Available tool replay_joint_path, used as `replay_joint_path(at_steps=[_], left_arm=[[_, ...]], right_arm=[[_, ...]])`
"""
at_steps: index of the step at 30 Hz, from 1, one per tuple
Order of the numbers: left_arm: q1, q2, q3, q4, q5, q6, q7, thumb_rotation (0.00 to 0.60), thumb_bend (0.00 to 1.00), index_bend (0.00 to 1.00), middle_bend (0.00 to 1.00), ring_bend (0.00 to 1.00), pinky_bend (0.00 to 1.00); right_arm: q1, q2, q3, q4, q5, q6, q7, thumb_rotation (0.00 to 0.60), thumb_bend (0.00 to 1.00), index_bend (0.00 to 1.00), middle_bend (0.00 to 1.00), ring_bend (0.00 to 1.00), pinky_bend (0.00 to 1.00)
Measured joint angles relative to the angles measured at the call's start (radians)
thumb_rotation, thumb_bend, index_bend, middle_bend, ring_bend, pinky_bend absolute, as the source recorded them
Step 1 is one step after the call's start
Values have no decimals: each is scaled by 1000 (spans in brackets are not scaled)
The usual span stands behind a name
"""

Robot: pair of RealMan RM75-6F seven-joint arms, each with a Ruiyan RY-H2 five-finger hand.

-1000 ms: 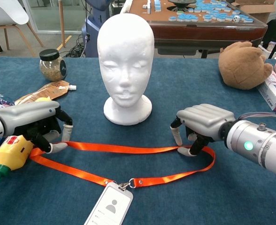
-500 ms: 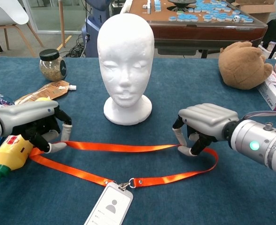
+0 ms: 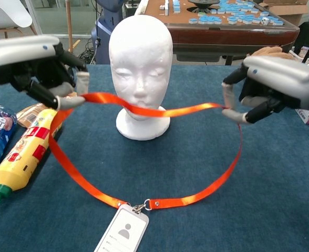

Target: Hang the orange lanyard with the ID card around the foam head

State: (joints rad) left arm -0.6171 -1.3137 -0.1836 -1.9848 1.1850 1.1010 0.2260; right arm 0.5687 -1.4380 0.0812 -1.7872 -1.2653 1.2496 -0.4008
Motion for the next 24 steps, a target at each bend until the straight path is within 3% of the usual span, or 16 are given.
replay_joint_path(at_steps=[6, 14, 24], left_arm=[[-37, -2, -81, -5, -18, 20, -3, 600, 358, 617, 890, 905, 968], [-84, 5, -157, 23, -130, 20, 8, 600, 359, 620, 890, 905, 968], [-146, -5, -206, 93, -226, 10, 27, 600, 359, 625, 890, 905, 968]], right_arm=[[-28, 25, 65, -15, -44, 57, 95, 600, 412, 648, 1000, 1000, 1000], [2, 28, 142, -28, -22, 36, 99, 600, 412, 656, 1000, 1000, 1000], [55, -2, 234, -9, 68, 19, 51, 600, 412, 656, 1000, 1000, 1000]])
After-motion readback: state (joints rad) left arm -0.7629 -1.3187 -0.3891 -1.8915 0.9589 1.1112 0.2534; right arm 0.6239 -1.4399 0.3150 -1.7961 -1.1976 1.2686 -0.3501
